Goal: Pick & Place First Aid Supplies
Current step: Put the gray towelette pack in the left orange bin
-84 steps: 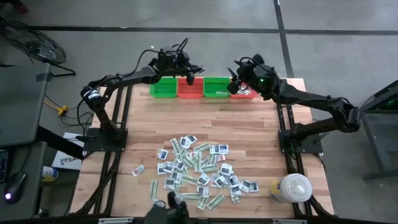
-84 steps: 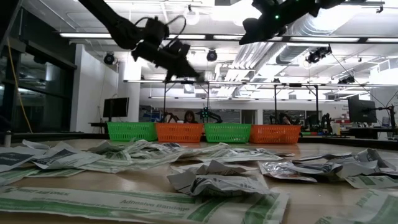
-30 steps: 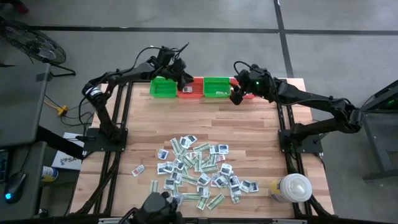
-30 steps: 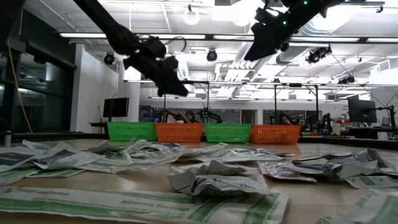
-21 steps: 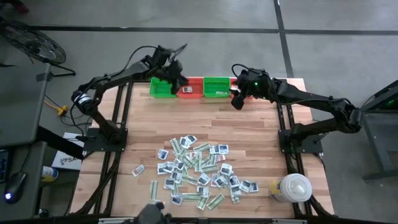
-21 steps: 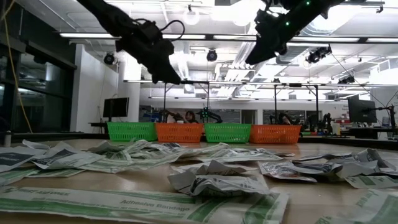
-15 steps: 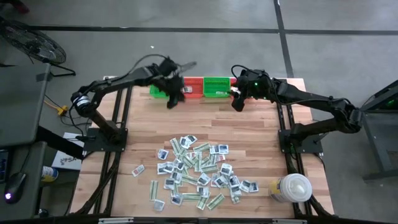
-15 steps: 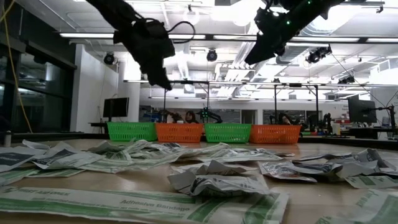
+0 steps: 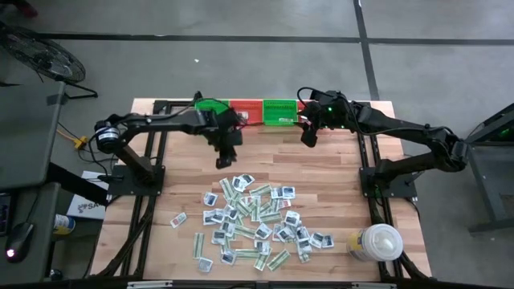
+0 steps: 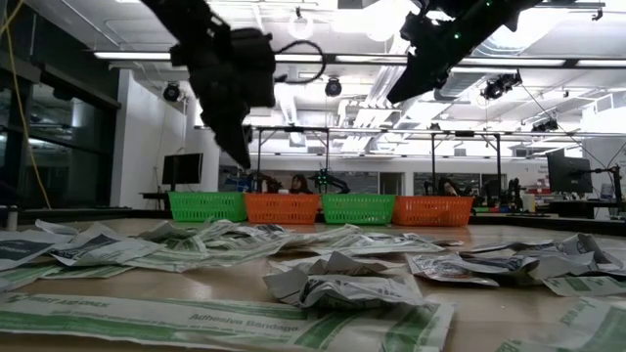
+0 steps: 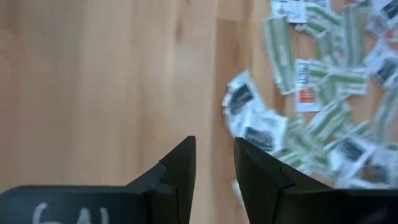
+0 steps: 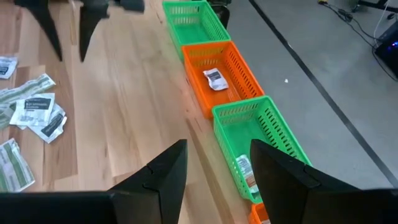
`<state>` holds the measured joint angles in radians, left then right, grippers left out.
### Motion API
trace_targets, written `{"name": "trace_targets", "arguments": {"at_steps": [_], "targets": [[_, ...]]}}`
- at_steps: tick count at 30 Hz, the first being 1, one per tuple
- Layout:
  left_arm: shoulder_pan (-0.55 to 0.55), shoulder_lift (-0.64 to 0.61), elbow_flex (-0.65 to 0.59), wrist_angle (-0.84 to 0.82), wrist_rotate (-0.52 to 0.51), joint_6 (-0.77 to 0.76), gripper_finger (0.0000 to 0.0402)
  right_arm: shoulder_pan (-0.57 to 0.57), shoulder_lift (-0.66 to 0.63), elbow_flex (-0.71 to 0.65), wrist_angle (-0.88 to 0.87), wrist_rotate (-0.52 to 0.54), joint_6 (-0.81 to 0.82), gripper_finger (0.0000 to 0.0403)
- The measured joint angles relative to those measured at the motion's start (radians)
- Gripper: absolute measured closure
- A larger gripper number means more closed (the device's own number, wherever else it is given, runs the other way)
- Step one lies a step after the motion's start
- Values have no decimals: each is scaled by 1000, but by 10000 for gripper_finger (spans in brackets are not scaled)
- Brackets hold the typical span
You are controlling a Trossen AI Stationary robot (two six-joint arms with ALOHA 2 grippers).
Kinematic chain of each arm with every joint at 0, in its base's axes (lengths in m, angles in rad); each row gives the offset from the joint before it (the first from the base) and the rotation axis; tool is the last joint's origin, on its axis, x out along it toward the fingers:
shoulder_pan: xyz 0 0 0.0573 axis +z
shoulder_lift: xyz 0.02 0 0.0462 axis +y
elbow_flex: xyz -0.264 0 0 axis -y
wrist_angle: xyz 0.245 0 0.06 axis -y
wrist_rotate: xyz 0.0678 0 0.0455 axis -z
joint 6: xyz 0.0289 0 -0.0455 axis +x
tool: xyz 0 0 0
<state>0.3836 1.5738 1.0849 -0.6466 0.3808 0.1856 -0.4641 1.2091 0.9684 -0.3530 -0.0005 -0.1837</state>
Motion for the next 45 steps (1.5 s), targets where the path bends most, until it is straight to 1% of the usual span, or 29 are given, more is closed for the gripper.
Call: {"name": "trace_targets", "arguments": {"at_steps": [2, 6, 12, 15, 20, 25, 29, 34, 42, 45], "targets": [[1, 0, -52, 47, 37, -48, 294, 0, 0, 0, 0, 0, 0, 234], [2, 1, -118, 115, 64, -139, 294, 0, 0, 0, 0, -4, 0, 234], [2, 1, -232, 248, 165, -267, 294, 0, 0, 0, 0, -10, 0, 235], [2, 1, -280, 289, 171, -327, 294, 0, 0, 0, 0, -15, 0, 235], [2, 1, -328, 377, 216, -372, 294, 0, 0, 0, 0, -15, 0, 236], [2, 7, -348, 397, 208, -382, 294, 0, 0, 0, 0, -15, 0, 236], [2, 37, -349, 435, 241, -382, 294, 0, 0, 0, -1, -16, 0, 236], [2, 87, -349, 475, 245, -402, 294, 0, 0, 0, -2, -27, 1, 236], [0, 88, -348, 491, 290, -419, 294, 0, 0, 0, -2, -34, 3, 237], [-13, 95, -348, 495, 282, -419, 294, 0, 0, 0, -2, -34, 3, 238]]}}
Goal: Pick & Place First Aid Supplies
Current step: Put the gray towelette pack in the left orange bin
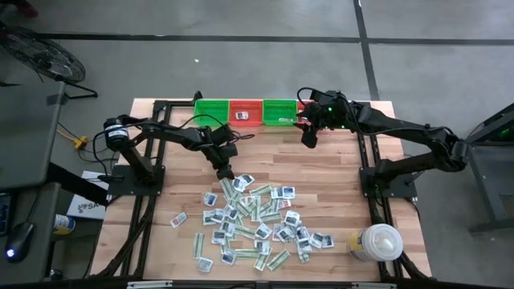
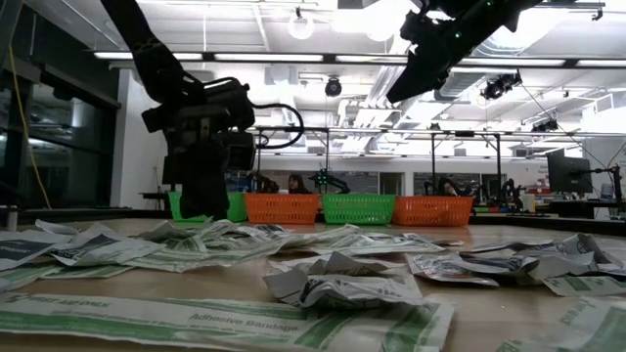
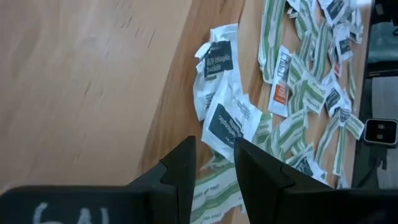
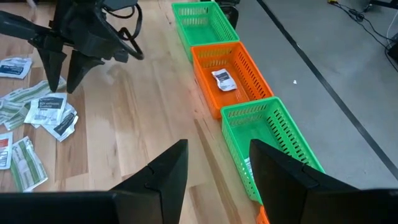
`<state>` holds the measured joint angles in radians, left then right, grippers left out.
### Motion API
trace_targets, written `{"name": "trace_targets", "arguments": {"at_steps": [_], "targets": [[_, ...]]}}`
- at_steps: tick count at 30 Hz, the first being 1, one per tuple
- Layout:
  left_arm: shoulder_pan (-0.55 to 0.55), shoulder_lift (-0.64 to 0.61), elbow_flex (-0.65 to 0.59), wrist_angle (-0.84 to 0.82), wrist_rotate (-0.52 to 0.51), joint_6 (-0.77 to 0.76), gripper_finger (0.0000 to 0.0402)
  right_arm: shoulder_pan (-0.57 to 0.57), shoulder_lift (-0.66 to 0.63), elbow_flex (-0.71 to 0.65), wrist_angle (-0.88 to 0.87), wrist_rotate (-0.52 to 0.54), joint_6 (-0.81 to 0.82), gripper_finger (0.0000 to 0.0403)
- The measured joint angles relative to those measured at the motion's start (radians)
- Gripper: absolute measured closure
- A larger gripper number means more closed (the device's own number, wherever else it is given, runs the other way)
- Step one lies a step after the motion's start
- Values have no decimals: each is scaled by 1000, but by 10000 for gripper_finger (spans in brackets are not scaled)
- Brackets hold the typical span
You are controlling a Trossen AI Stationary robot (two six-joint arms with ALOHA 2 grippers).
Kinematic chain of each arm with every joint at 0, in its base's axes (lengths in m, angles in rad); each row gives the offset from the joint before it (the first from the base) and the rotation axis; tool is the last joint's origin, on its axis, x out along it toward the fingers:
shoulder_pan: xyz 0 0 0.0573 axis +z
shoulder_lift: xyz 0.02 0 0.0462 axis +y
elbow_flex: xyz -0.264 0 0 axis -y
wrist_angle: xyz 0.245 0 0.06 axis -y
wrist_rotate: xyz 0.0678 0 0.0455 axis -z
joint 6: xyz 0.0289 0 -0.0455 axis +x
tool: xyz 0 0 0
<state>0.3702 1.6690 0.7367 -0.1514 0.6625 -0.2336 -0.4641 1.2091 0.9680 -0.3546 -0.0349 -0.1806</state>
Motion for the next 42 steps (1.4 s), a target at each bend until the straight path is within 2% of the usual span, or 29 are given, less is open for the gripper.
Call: {"name": "trace_targets", "arguments": {"at_steps": [18, 24, 29, 35, 39, 42], "targets": [[-31, 4, 0, 47, -31, -79, 294, 0, 0, 0, -1, -6, -3, 238], [-31, 4, 0, 47, -82, -82, 294, 0, 9, 0, -18, -78, -2, 238], [-31, 4, 0, 47, -102, -56, 294, 0, 39, -1, 1, -131, 24, 238], [-31, -23, 1, 49, -125, 17, 294, 7, 43, -1, 7, -129, 96, 238], [-31, -88, 0, 8, -179, 68, 294, 40, 55, -1, 26, -128, 98, 238], [-31, -171, 1, -94, -250, 138, 294, 78, 91, -1, 42, -129, 101, 238]]}}
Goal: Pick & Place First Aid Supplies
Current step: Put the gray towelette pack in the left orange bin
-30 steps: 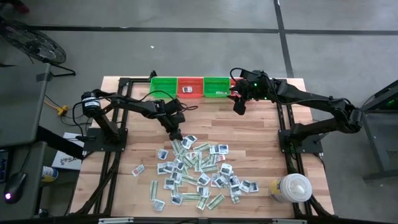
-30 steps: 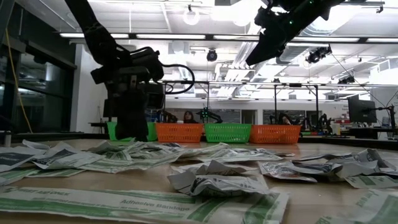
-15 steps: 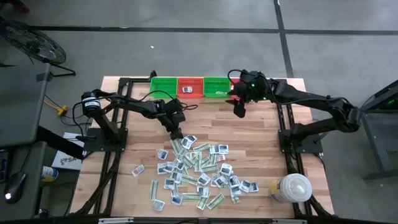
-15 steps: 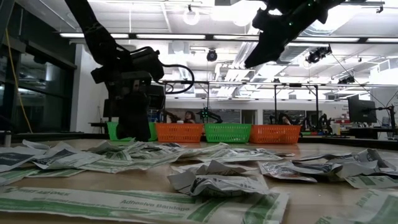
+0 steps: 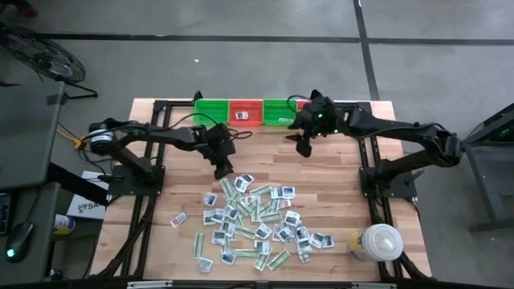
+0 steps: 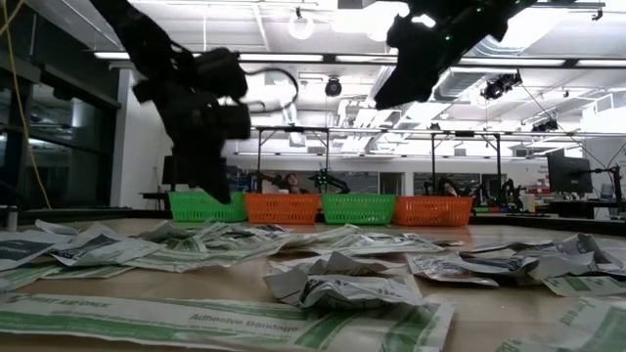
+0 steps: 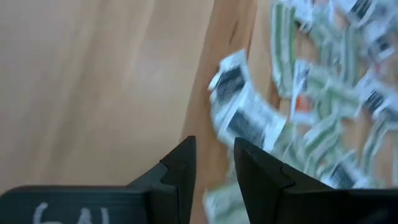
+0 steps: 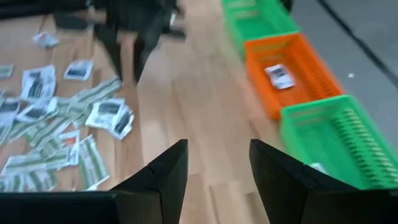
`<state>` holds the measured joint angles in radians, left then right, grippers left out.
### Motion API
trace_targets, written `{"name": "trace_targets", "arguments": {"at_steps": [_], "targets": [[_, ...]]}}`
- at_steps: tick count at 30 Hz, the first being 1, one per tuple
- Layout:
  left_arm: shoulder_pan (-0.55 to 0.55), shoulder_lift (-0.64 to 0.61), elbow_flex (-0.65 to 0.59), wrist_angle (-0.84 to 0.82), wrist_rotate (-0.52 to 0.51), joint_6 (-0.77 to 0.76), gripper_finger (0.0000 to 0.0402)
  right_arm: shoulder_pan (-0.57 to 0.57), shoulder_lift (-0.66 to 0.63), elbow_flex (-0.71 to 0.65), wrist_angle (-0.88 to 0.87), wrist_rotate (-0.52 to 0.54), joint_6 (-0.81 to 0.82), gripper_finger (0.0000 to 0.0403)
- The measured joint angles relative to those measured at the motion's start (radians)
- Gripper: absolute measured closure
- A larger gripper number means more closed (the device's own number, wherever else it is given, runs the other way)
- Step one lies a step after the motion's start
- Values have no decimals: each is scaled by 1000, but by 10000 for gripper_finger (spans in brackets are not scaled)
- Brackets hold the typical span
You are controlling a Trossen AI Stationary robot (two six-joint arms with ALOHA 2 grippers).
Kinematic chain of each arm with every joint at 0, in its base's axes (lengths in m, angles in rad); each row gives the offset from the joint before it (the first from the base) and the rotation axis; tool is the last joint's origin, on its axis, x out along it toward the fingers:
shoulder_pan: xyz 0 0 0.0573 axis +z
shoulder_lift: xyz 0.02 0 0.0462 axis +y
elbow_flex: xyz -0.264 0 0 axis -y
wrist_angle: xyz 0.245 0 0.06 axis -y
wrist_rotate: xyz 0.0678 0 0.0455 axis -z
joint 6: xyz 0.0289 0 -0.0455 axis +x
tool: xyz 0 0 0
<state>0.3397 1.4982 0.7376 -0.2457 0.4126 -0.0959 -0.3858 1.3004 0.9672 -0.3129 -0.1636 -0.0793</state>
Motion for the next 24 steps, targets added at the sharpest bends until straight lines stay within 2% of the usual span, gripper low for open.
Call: {"name": "trace_targets", "arguments": {"at_steps": [5, 15, 20, 24], "targets": [[0, -157, -1, -153, -130, 105, 294, 62, 106, 0, 100, -4, 81, 238], [0, -440, 0, -342, -250, 207, 294, 160, 325, 0, 393, -19, 81, 238], [-11, -552, 0, -382, -282, 219, 294, 206, 411, 46, 397, -20, 59, 238], [-53, -615, -8, -384, -315, 223, 294, 234, 481, 141, 346, -20, 48, 238]]}}
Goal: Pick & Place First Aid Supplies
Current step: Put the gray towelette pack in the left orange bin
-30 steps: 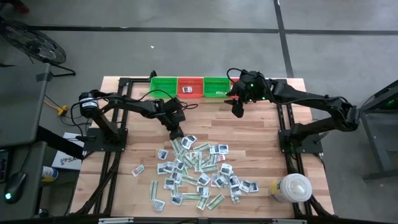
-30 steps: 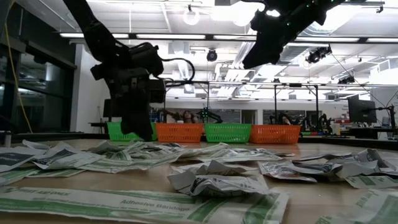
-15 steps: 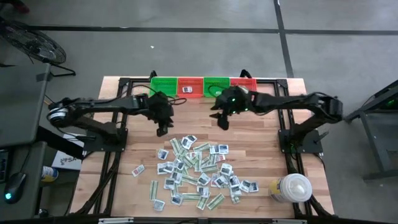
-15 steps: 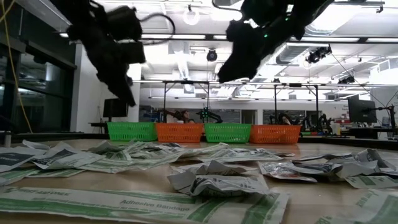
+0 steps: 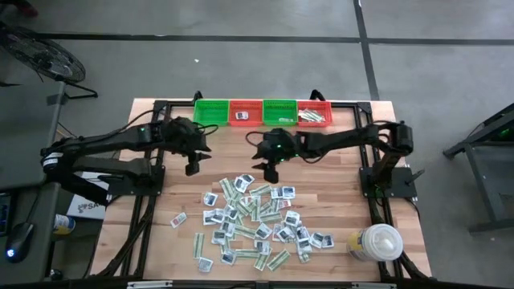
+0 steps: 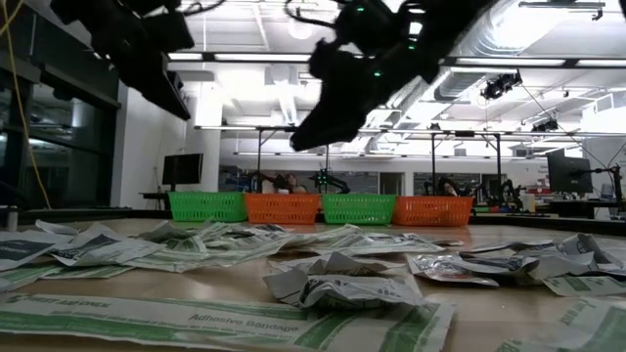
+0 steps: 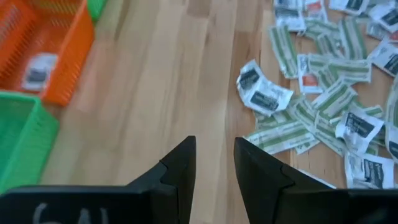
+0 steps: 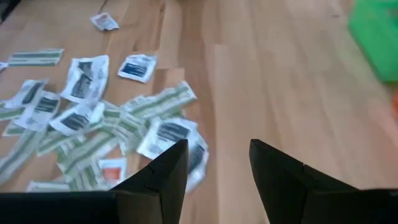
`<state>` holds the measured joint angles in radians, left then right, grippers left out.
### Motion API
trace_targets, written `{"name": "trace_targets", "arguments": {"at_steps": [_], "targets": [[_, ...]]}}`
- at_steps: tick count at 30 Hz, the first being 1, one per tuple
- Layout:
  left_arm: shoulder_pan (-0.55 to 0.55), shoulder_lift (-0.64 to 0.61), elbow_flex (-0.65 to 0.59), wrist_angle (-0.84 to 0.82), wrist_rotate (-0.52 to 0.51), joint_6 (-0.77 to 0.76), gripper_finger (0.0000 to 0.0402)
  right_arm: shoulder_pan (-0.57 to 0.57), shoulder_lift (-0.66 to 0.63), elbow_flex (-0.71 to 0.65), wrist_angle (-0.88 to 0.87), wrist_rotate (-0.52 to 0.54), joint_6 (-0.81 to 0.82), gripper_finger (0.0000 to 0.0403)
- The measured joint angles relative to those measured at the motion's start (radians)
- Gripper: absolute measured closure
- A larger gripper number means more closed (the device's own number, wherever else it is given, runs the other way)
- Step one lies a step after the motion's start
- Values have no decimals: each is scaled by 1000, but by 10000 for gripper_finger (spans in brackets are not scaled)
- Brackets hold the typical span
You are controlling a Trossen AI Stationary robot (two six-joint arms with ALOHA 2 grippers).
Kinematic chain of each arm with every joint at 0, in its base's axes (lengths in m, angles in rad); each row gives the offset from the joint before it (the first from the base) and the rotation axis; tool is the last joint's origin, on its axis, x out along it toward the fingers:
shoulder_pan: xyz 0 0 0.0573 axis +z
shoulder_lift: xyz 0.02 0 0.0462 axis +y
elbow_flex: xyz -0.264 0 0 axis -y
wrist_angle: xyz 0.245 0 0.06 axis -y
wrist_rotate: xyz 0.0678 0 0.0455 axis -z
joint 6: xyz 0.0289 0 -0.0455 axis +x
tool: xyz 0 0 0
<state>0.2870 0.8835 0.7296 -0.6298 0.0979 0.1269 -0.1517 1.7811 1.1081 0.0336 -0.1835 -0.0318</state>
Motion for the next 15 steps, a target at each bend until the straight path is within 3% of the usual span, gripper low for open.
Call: {"name": "trace_targets", "arguments": {"at_steps": [7, 15], "targets": [[-85, -95, -138, 77, -16, -101, 294, 34, 128, 146, -145, 5, -2, 238], [-177, -203, -267, 178, -52, -208, 294, 62, 216, 196, -181, 1, 11, 238]]}}
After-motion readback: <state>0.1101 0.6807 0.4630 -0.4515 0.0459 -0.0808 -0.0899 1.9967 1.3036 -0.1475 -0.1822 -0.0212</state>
